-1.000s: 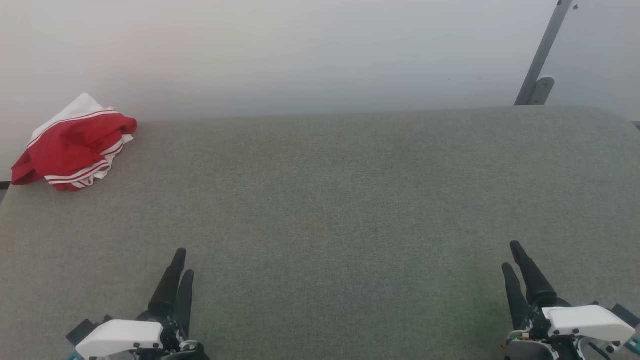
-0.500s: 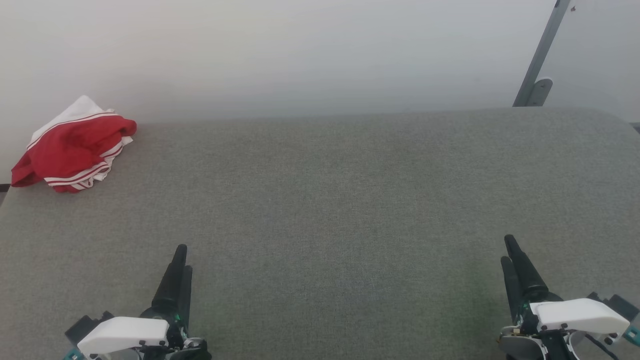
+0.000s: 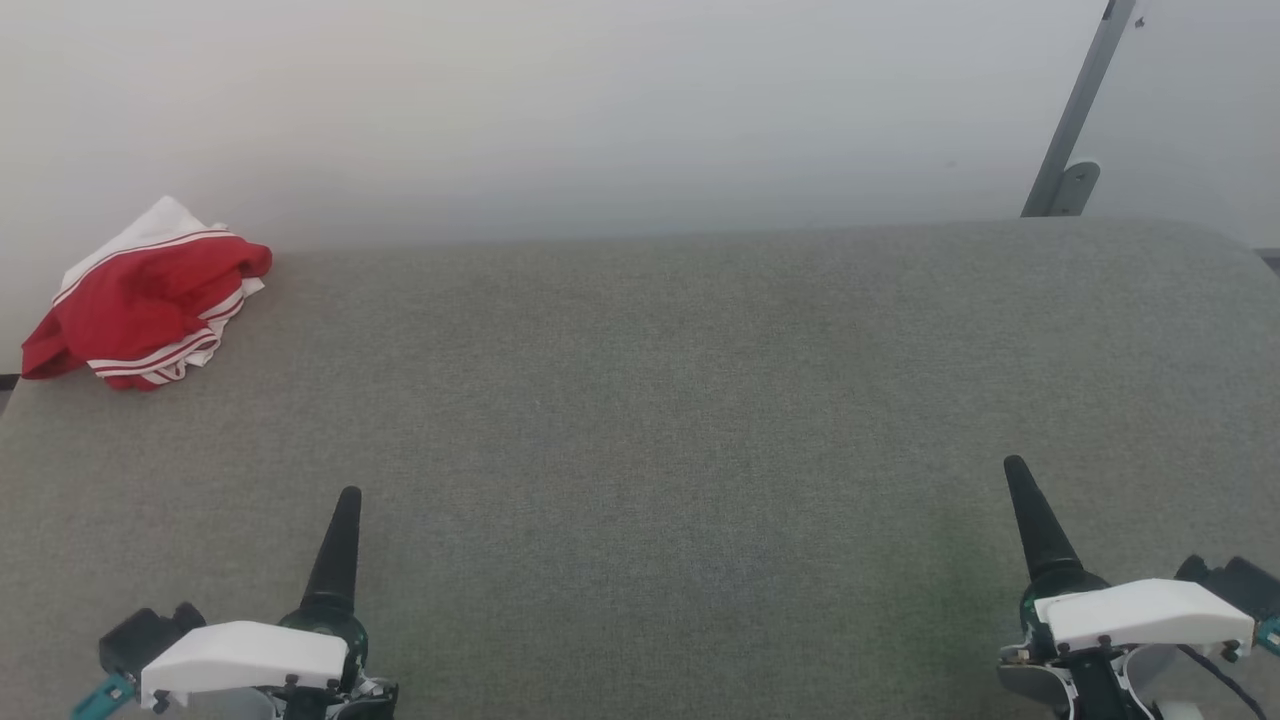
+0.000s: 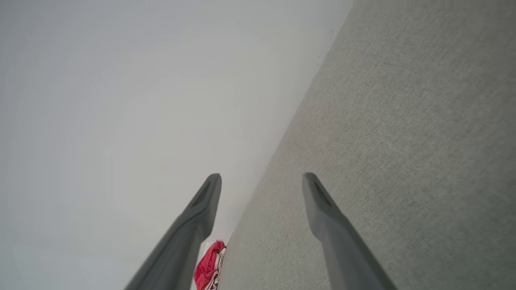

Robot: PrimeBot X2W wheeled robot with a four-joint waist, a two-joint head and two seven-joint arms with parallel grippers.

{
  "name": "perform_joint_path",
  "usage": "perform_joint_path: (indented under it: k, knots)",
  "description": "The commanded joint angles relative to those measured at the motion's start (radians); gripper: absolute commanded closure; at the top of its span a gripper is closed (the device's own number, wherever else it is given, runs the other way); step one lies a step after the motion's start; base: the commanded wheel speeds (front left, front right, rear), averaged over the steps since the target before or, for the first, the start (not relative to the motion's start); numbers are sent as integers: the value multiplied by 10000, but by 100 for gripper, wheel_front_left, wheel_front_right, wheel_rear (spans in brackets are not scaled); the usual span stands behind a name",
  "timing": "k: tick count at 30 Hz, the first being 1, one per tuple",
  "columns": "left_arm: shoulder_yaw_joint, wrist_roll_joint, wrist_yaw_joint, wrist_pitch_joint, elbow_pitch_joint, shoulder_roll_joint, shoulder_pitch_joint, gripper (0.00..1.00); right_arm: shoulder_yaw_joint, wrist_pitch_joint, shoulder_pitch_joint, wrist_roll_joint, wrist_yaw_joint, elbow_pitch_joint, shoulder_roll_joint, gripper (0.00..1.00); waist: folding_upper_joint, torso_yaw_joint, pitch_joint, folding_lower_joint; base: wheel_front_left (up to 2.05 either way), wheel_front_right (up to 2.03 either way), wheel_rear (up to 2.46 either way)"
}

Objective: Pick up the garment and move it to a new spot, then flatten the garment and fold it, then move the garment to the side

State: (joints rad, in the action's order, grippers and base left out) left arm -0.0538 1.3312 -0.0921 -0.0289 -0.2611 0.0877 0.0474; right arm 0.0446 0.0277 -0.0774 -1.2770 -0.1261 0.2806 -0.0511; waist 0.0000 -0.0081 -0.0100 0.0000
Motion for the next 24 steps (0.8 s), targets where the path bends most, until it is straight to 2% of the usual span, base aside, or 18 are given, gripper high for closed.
perform_joint_path:
  k: [1,11,24]
  knots:
    - [-13,-565,61,-116,173,118,233,0,25,141,-272,473,-31,-97,-79,0,0,-1,-9,0,0,0,0]
    - [-38,-2722,216,-464,233,319,191,0,-113,464,-379,2356,-37,94,-276,0,0,-18,-62,0,0,0,0]
    - [-245,-4723,19,-873,187,405,179,0,-166,773,-488,4422,-40,252,-389,0,0,-79,-106,0,0,0,0]
